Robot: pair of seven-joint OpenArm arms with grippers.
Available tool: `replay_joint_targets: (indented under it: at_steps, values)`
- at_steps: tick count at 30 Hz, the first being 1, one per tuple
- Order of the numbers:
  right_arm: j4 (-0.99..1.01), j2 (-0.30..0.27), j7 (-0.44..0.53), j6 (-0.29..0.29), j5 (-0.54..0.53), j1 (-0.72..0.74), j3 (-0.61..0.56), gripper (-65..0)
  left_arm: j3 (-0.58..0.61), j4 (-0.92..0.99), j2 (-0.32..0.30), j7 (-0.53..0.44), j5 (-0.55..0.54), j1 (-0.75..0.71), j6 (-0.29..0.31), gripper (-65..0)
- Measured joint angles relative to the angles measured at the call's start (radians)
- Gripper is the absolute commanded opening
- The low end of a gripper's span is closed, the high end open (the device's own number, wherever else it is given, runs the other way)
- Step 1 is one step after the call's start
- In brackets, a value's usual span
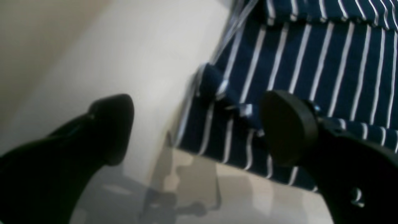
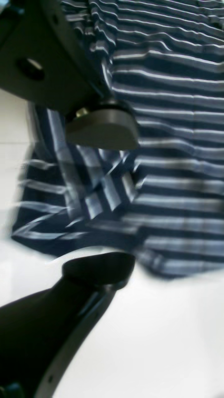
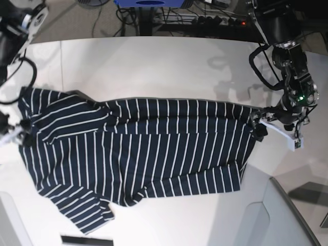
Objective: Layout the t-shirt on the table in an organized manner, then fold the t-shirt properly
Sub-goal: 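Release the folded edge and raise both grippers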
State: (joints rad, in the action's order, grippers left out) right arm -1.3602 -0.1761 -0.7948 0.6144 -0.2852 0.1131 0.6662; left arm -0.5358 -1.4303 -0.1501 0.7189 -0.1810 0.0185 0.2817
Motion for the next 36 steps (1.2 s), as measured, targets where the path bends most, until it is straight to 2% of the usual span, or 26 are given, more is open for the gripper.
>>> replay_joint_targets:
  at_steps: [2, 5, 8, 11, 15, 18, 23, 25, 27, 33, 36]
  values:
    - [-0.082, 0.058, -0.086, 0.01, -0.006, -0.058, 0.079, -17.6, -0.066, -0.027, 0.01, -0.003, -0.033, -0.03, 0.002, 0.0]
    - [-0.169, 0.15, -0.184, 0.012, 0.001, -0.113, 0.193, -17.4, -0.132, -0.036, 0.008, -0.002, -0.141, -0.104, -0.013, 0.0]
    - [-0.197, 0.233, -0.196, 0.018, -0.011, -0.148, 0.287, -17.4, -0.143, -0.035, 0.011, 0.003, -0.261, -0.204, -0.013, 0.0]
    - [-0.164, 0.266, -0.204, 0.018, -0.004, -0.164, 0.327, -17.4, -0.14, -0.034, 0.014, 0.003, -0.331, -0.27, -0.005, 0.0]
    - [-0.046, 0.262, -0.194, 0.018, -0.011, -0.125, 0.378, -17.4, -0.142, -0.034, 0.014, 0.002, -0.336, -0.301, -0.006, 0.0]
    - [0.055, 0.25, -0.188, 0.023, -0.021, -0.073, 0.46, -17.4, -0.142, -0.034, 0.016, 0.003, -0.336, -0.304, -0.006, 0.0]
    - [0.225, 0.159, -0.148, 0.029, -0.034, 0.011, 0.536, -17.4, -0.136, -0.034, 0.017, 0.003, -0.341, -0.301, -0.005, 0.0]
    - [0.282, 0.137, -0.11, 0.042, -0.048, 0.022, 0.547, -17.9, -0.131, -0.034, 0.018, 0.003, -0.341, -0.3, -0.005, 0.0]
    - [0.321, 0.121, -0.099, 0.08, -0.056, 0.024, 0.548, -18.2, -0.132, -0.034, 0.016, 0.002, -0.34, -0.301, -0.006, 0.0]
    - [0.346, 0.116, -0.09, 0.087, -0.059, 0.036, 0.548, -18.2, -0.132, -0.031, 0.018, 0.003, -0.341, -0.301, -0.006, 0.0]
    - [0.346, 0.116, -0.087, 0.087, -0.058, 0.039, 0.548, -18.8, -0.135, -0.031, 0.037, -0.002, -0.34, -0.299, -0.006, 0.0]
